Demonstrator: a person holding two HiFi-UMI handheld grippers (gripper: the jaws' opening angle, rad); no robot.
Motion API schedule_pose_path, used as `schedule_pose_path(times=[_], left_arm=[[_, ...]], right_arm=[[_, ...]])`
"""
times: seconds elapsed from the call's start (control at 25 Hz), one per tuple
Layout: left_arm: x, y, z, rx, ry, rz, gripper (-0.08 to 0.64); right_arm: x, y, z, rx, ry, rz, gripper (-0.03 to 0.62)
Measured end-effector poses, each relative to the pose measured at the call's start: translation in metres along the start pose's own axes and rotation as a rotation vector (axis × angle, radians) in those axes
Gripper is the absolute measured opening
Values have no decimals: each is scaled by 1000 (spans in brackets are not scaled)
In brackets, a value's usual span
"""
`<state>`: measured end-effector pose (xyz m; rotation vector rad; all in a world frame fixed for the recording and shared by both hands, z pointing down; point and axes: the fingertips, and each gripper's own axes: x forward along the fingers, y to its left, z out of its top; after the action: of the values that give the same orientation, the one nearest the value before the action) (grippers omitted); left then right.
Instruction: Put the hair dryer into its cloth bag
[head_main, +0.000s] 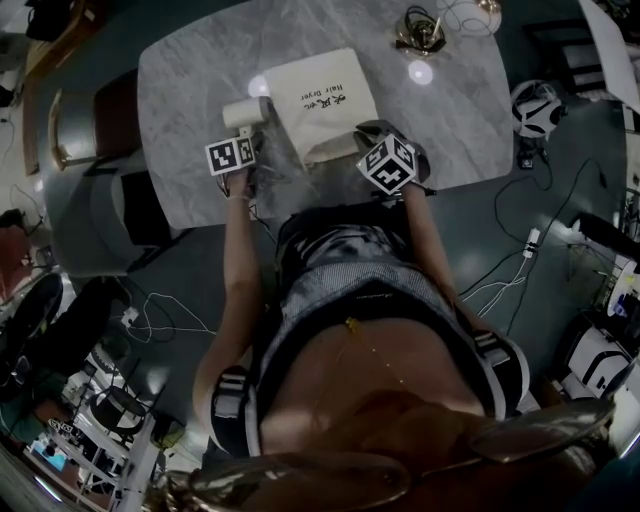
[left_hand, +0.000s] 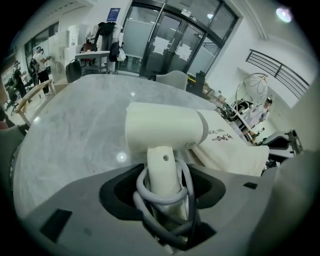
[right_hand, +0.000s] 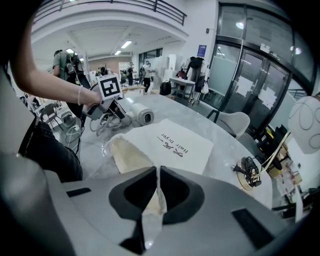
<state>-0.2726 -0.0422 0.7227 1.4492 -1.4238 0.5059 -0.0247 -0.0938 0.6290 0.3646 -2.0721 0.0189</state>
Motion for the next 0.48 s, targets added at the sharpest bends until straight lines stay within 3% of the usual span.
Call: schedule_pose_path(times=[0.48], left_arm=[[-31,-47,15,122,-38,-116,238]], right_arm=[[-1,0,0,8,-3,2,77]])
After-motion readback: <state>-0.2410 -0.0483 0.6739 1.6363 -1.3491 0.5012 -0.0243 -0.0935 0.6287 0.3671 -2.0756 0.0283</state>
